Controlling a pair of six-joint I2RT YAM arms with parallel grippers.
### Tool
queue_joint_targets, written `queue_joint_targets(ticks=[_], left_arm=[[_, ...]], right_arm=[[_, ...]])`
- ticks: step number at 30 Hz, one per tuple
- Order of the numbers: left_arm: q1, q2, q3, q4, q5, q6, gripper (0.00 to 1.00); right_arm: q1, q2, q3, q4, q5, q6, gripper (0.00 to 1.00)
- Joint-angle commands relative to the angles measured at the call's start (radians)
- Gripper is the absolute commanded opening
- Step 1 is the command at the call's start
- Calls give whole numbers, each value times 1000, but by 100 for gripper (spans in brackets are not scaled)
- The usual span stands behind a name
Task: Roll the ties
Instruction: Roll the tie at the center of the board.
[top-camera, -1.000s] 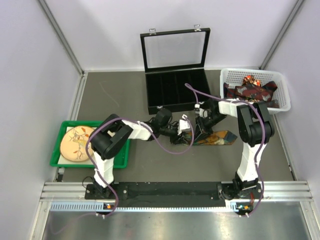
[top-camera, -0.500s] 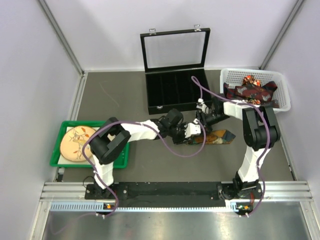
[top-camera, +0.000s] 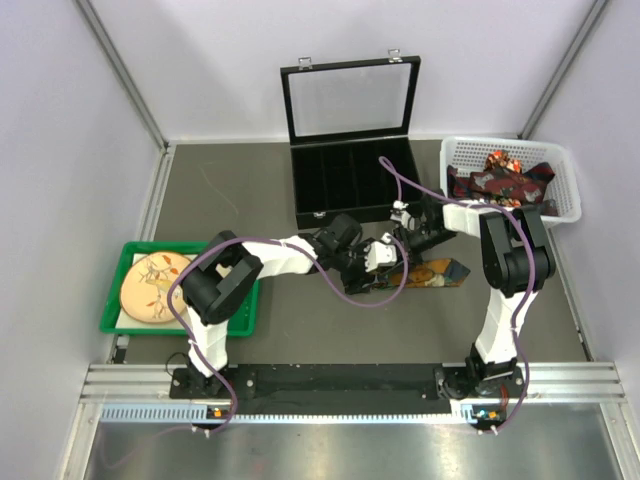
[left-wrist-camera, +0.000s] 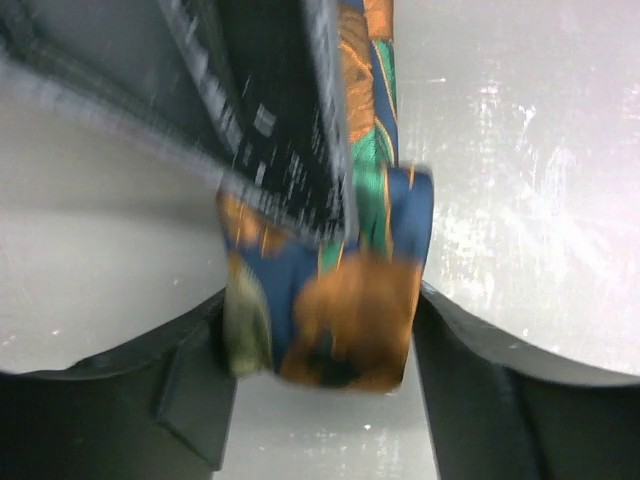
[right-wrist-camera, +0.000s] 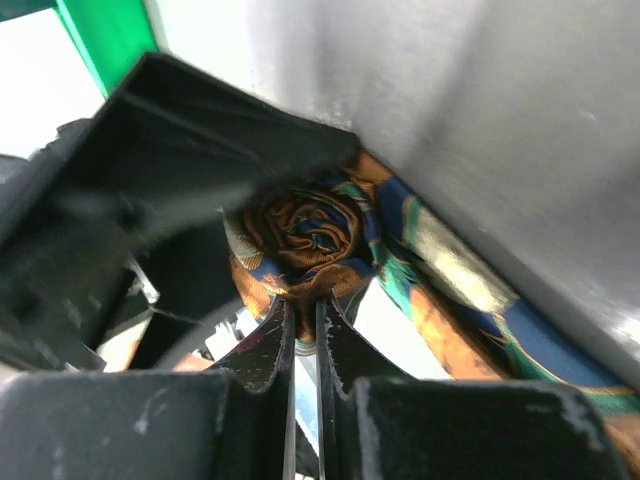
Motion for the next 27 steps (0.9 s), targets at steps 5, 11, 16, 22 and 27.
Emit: queue_joint_targets(ticks=[5, 11, 16, 22, 27], left_arm=[[112, -51, -156, 331, 277, -141, 76], [106, 9, -193, 646, 391, -307, 78], [81, 67, -189, 770, 371, -399, 80], [77, 143, -150, 823, 344, -468, 75], [57, 157, -143, 749, 281, -444, 53]], right_arm=[[-17, 33, -27, 22, 282, -60, 0], [-23, 22, -25, 42, 371, -44, 0], [-23, 17, -34, 53, 405, -44, 0], [-22, 20, -44, 74, 414, -43, 0], [-22, 17, -35, 71, 364, -50, 0]])
